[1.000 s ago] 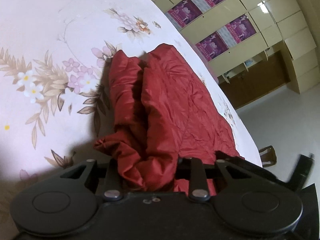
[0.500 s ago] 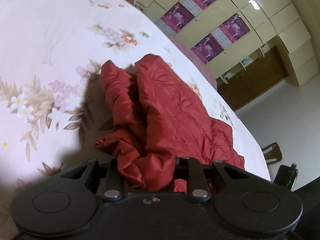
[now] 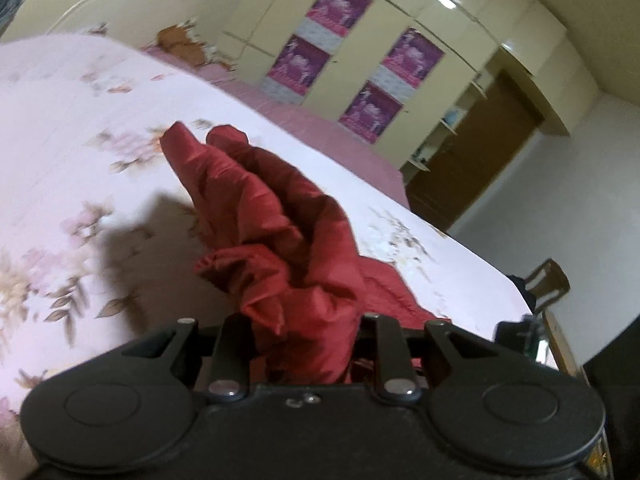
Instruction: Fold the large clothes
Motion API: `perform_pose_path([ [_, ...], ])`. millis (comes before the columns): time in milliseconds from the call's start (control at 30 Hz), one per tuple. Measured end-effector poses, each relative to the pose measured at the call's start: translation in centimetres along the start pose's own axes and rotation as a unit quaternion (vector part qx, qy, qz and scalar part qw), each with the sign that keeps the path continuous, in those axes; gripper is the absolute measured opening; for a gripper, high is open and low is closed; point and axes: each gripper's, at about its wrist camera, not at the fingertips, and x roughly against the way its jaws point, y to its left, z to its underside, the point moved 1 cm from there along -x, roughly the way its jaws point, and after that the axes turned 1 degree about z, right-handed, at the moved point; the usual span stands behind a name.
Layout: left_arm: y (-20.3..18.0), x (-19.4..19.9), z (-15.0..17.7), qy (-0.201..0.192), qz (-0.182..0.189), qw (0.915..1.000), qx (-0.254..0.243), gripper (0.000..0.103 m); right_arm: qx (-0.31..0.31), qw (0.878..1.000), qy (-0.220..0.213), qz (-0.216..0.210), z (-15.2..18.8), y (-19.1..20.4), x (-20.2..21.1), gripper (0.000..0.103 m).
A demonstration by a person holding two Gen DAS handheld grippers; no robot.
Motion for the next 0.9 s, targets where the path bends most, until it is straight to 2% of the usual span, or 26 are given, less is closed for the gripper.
perform_pose_path([
  [200, -4.4, -1.0, 1.0, 0.007, 0.024, 0.998, -0.057, 0.024, -0.039, 0.999, -0.031, 0.001, 0.6, -4.3, 5.3, 0.027],
  [333, -7.4, -2.1, 2.3, 0.021, 0.047, 0.9937, -0.1, 0.024, -0.075, 0.996, -0.045, 0.023, 2.2, -7.7, 8.7, 0.027],
  [467, -10.1, -3.8, 4.4, 0.052, 0.071, 0.9869, -0.135, 0.024, -0.129, 0.989, -0.054, 0.045, 3.8, -11.5, 11.6, 0.027],
  [733, -13.1, -8.0, 9.5, 0.124, 0.089, 0.9671, -0.204, 0.024, -0.172, 0.979, -0.061, 0.091, 5.9, -15.5, 15.1, 0.028],
  [800, -13.7, -8.6, 10.6, 0.133, 0.084, 0.961, -0.228, 0.028, -0.181, 0.977, -0.065, 0.094, 6.0, -15.9, 15.7, 0.028],
  [833, -14.0, -8.6, 10.8, 0.131, 0.082, 0.9598, -0.234, 0.035, -0.187, 0.975, -0.067, 0.096, 6.1, -16.2, 16.0, 0.028],
  [867, -14.2, -8.4, 11.0, 0.129, 0.083, 0.9584, -0.241, 0.046, -0.191, 0.974, -0.069, 0.097, 6.1, -16.4, 16.3, 0.038],
  [900, -14.4, -8.3, 10.9, 0.131, 0.09, 0.9567, -0.244, 0.055, -0.197, 0.973, -0.074, 0.096, 6.1, -16.6, 16.6, 0.052],
])
